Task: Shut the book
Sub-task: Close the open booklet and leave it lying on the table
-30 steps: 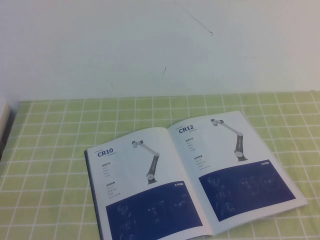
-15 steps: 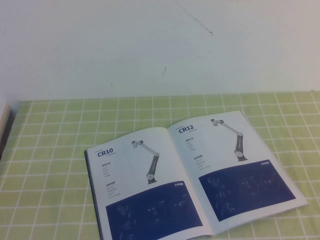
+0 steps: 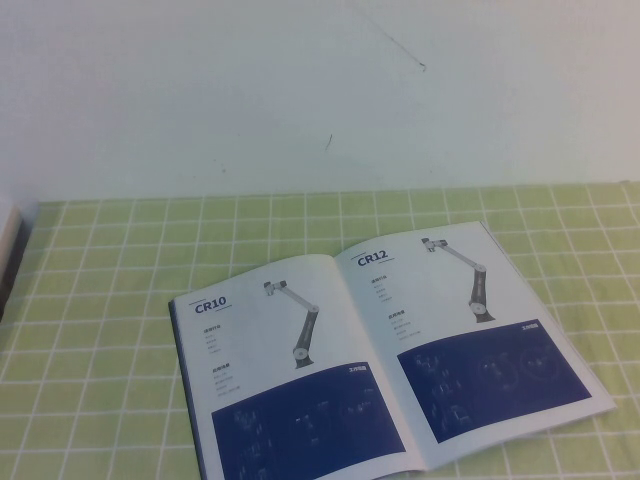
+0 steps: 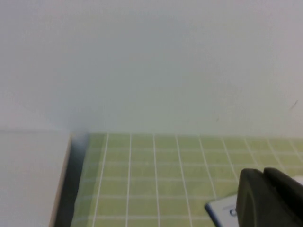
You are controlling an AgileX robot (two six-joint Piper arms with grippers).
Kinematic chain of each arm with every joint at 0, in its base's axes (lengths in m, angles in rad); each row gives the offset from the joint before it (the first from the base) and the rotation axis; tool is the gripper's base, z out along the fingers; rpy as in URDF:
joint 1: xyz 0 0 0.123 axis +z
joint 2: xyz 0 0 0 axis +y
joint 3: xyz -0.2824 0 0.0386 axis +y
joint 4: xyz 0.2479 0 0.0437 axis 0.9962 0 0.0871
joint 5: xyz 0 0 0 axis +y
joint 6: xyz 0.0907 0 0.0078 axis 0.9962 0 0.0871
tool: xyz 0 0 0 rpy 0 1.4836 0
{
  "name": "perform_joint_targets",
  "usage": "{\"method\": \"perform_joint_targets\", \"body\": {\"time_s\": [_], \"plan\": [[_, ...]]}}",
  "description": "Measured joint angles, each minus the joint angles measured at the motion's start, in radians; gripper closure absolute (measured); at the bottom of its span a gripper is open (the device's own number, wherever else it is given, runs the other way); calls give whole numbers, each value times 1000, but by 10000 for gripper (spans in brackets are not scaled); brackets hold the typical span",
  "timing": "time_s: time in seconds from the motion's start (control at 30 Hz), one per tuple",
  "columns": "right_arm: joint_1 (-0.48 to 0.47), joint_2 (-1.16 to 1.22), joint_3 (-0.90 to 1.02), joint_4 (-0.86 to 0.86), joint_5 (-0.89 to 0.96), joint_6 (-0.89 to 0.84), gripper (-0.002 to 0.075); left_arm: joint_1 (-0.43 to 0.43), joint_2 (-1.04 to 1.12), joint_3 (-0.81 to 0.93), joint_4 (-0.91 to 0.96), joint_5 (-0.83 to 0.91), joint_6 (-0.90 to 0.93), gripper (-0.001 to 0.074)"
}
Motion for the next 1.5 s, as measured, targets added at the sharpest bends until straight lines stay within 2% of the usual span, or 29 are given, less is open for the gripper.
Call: {"method": "perform_joint_targets", "body": {"time_s": [0.23, 0.37, 0.53, 0.67, 0.77, 0.93, 1.07, 1.2, 1.3, 1.43, 1.5], "plan": [[0, 202, -4, 96, 2, -9, 727, 0, 249, 4, -38, 28, 0, 738], [0, 309, -45, 157, -4, -35, 727, 0, 414, -38, -80, 146, 19, 738], [0, 458, -153, 293, 52, -153, 727, 0, 604, -120, -183, 264, 95, 738], [0, 608, -243, 447, 77, -290, 727, 0, 753, -166, -390, 263, 243, 738], [10, 729, -296, 563, 74, -499, 727, 0, 868, -202, -514, 271, 403, 738], [57, 916, -389, 662, 34, -689, 727, -9, 1027, -268, -624, 300, 515, 738], [93, 1074, -468, 658, 12, -733, 727, -67, 1112, -315, -592, 263, 521, 738], [102, 1190, -516, 634, 5, -739, 727, -144, 1183, -356, -482, 226, 455, 738], [102, 1240, -522, 611, -12, -739, 727, -184, 1230, -384, -345, 218, 325, 738], [102, 1274, -524, 605, -17, -739, 727, -195, 1265, -394, -113, 210, 73, 738], [102, 1280, -524, 604, -19, -739, 727, -195, 1267, -396, -47, 207, 8, 738]]}}
